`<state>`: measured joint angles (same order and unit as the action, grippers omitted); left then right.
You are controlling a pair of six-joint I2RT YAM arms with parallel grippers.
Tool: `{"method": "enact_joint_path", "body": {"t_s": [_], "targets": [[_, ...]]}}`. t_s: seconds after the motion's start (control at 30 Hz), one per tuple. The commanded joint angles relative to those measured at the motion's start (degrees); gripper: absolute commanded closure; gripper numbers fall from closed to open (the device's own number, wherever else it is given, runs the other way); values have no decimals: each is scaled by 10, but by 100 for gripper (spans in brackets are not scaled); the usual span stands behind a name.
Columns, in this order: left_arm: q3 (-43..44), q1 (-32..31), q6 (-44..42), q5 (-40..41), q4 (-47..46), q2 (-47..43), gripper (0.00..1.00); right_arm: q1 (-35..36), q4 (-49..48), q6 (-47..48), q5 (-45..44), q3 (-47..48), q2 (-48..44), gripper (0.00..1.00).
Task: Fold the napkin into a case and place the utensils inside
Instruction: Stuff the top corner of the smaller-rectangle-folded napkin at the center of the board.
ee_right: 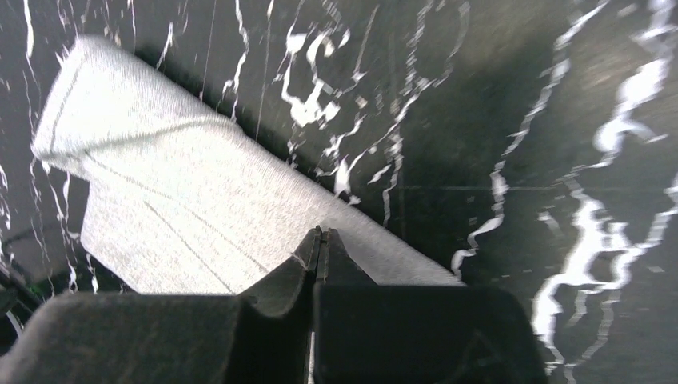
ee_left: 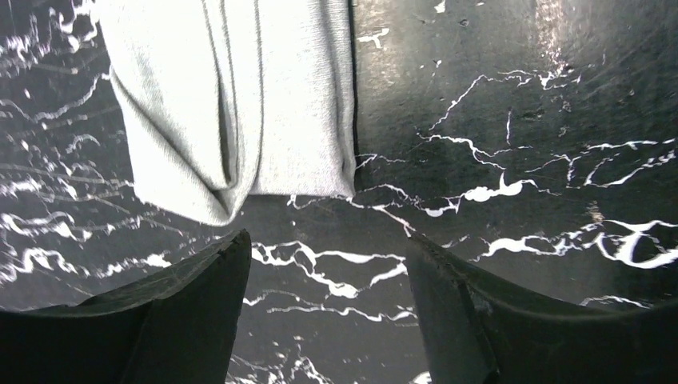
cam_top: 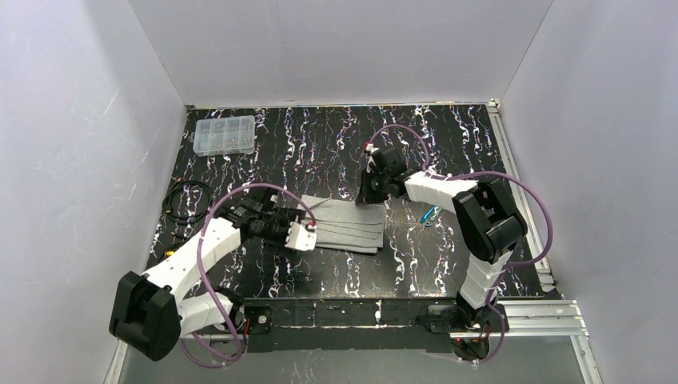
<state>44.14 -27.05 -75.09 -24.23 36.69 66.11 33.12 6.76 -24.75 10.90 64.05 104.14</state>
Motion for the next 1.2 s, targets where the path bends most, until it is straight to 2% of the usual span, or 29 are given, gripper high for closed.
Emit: {"method": "enact_joint_path", "body": {"t_s": [0.0, 0.1, 0.23, 0.47, 0.73, 1.03, 1.17], "targets": [[-77, 0, -136, -50, -58, -39, 30, 34, -42, -23, 12, -25, -25, 99], [-97, 0, -179, -59, -85, -33, 30, 37, -51, -20, 10, -23, -44, 99], [-105, -1, -214, -63, -105, -12, 35, 41, -81, 23, 24, -12, -53, 95], [-132, -2, -267, -57, -144, 16, 53, 43, -123, 34, 66, 32, 6, 95], [-155, -2, -305, -48, -175, 28, 59, 68, -167, 38, 105, 57, 51, 96], [-178, -2, -306, -36, -270, 56, 79, 84, -228, 35, 121, 27, 84, 96], [-170, -2, -283, -36, -291, 55, 100, 84, -241, 39, 125, 12, 97, 96]]}}
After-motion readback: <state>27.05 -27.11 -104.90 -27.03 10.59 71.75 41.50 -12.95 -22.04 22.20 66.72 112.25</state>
